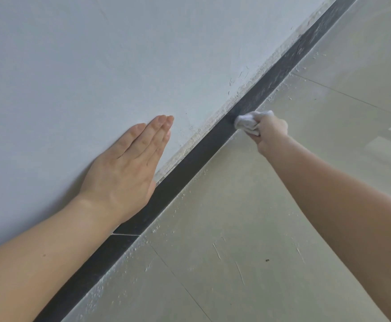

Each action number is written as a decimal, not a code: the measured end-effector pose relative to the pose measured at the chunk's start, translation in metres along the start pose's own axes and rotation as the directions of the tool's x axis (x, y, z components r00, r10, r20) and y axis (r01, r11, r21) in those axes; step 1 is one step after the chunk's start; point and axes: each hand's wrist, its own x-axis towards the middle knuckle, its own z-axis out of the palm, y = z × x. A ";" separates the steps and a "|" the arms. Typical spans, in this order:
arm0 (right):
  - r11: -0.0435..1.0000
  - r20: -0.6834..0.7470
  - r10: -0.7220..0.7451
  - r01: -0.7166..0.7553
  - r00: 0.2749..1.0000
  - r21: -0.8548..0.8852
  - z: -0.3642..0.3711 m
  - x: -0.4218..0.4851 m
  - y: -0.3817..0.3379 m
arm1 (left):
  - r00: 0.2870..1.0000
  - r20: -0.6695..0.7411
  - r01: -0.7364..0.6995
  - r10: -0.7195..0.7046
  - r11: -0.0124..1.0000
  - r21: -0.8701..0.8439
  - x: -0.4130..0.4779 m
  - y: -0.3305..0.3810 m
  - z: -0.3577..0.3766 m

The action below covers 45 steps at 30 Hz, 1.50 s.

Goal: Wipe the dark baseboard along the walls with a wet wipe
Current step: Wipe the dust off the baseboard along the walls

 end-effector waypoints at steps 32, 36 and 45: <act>0.955 0.138 0.289 -0.295 0.947 0.025 0.019 -0.099 0.058 | 0.999 -0.042 -0.019 0.022 0.997 0.074 0.037 -0.010 -0.026; 0.809 0.308 0.588 -0.540 0.748 -0.235 0.034 -0.128 0.118 | 0.995 -0.020 -0.094 0.098 0.984 0.153 0.072 -0.003 -0.028; 0.853 0.042 0.495 -0.476 0.868 -0.214 0.040 -0.071 0.025 | 0.990 0.049 -0.140 0.135 0.983 0.118 0.082 -0.016 -0.031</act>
